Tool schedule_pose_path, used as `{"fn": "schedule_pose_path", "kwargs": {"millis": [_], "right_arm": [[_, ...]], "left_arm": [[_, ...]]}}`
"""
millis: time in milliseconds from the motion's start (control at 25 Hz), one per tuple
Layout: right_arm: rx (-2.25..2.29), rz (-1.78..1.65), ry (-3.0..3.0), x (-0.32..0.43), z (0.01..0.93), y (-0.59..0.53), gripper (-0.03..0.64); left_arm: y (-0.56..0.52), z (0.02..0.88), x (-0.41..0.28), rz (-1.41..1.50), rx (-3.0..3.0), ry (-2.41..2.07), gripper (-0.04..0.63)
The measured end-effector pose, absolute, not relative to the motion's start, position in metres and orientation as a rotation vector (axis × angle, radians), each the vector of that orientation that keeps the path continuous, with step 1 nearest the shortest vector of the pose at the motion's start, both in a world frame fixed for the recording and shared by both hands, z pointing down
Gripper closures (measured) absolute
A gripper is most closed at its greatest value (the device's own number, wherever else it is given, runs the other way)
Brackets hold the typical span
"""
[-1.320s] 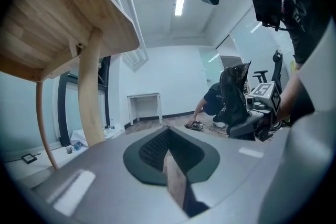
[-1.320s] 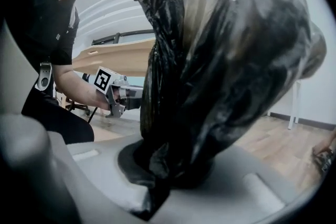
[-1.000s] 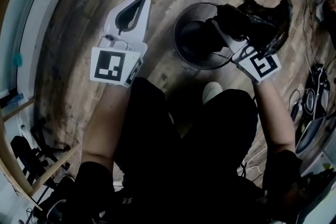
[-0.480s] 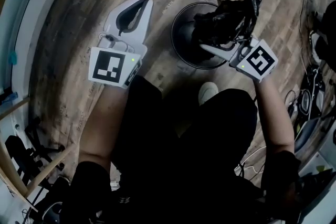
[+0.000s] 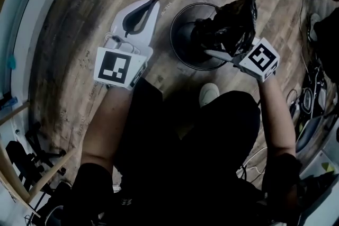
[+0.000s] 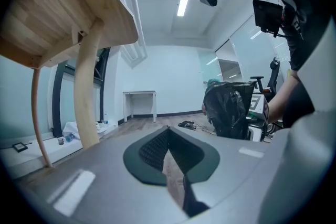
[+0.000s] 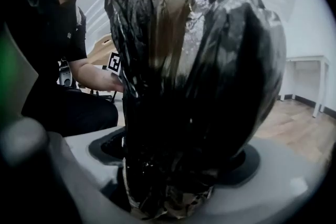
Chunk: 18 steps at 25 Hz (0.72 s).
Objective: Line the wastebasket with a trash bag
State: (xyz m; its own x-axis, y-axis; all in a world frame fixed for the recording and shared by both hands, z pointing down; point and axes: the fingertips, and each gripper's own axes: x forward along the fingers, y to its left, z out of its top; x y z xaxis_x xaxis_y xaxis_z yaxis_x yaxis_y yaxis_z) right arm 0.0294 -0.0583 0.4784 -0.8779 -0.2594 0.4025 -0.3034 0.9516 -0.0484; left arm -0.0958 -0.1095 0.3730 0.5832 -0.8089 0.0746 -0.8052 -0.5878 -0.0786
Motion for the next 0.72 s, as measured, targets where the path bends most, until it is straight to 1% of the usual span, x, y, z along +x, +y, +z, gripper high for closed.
{"fn": "schedule_pose_path", "kwargs": {"millis": [160,520,720], "right_arm": [[0.443,0.198,-2.724,0.043,0.478,-0.063,0.132],[0.427,0.183,-2.709,0.058,0.478,-0.059,0.124],[0.454,0.218,-2.700,0.074,0.478,-0.057,0.124]], "left_arm": [[-0.110,0.374,-0.093,-0.156,-2.769,1.404,0.591],[-0.115,0.383,-0.080,-0.150,-2.817,1.359,0.591],[-0.112,0.389,-0.065,-0.173,-2.861,1.278,0.574]]}}
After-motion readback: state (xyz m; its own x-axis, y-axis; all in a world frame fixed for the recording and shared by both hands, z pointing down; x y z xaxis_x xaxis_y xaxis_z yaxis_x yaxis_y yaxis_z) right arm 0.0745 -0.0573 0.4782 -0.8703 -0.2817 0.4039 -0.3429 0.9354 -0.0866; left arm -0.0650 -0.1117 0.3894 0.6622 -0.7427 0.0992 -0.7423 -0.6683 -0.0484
